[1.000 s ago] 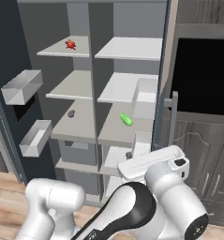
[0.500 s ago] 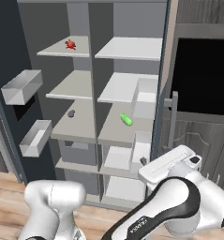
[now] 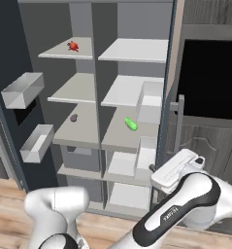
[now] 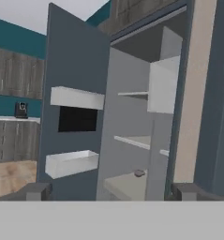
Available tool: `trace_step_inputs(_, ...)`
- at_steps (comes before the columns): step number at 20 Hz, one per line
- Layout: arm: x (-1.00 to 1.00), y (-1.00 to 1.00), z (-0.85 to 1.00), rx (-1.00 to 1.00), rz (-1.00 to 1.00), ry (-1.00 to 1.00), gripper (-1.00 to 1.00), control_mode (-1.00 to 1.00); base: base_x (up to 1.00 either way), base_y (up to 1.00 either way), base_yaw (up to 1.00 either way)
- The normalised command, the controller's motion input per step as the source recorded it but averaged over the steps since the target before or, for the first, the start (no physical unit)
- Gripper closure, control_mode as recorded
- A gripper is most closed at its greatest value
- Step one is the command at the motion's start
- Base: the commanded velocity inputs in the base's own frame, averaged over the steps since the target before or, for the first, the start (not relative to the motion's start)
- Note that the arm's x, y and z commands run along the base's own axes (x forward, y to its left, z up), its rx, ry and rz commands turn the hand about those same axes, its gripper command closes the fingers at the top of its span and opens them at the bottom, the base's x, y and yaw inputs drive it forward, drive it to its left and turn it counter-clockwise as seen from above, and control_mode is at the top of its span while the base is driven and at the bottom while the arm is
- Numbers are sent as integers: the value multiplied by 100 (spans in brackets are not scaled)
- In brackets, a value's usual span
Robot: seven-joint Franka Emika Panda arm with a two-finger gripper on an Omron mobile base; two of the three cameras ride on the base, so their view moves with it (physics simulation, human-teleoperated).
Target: There's a fish in the fridge that needs to be moved to the freezer for freezing. Pick up the fish from the fridge, place it on any shelf in the freezer, and close the fridge and freezer doors when done.
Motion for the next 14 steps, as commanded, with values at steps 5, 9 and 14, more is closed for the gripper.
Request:
trace_step_inputs(5,40,-34,-24,1,14,0,-100,-100,0,0,0)
trace_step_inputs(9,31,-38,-23,0,14,0,-100,-100,0,0,0)
trace_step_inputs(14,22,-37,-22,0,12,0,-100,-100,0,0,0)
